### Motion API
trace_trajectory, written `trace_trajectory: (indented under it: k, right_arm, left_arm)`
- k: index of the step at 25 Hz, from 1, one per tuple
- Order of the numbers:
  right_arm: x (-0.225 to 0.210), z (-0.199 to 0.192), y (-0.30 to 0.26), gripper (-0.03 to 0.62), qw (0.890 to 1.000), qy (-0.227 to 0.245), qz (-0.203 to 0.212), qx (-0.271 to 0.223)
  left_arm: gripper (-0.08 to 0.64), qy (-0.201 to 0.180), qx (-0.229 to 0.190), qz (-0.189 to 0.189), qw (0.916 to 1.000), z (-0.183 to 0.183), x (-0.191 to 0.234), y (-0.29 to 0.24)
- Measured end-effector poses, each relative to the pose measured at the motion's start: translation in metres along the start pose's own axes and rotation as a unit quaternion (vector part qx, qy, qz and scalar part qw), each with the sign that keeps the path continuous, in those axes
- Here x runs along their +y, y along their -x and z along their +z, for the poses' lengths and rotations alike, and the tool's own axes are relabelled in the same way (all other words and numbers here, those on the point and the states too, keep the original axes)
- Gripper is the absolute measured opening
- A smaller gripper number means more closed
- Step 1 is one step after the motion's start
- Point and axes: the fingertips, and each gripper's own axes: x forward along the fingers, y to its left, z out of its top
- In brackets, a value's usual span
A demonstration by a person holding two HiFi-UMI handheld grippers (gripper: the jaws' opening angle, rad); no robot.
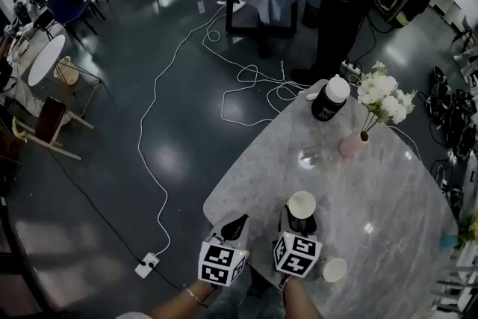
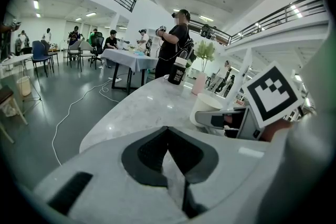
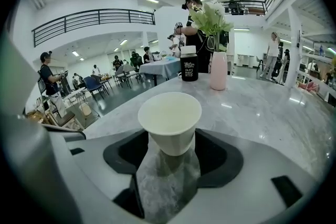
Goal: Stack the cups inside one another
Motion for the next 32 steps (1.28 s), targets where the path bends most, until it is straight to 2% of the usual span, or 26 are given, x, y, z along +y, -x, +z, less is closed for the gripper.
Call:
trace_trajectory:
  k: [17,32]
  right_arm:
    - [0.003,0.016,0.017,0.238,1.0,0.0,0.015,-0.015]
    - [0.008,0.038,0.063,0.238,0.998,0.012,0.042,-0.038]
  left_arm:
    - [-0.003,0.006,-0.009,0.004,0.9999,0.006,-0.009,0.007]
    - [-0.003,0.008,-0.045,0.009,0.9989,0.02,-0.041,0.032]
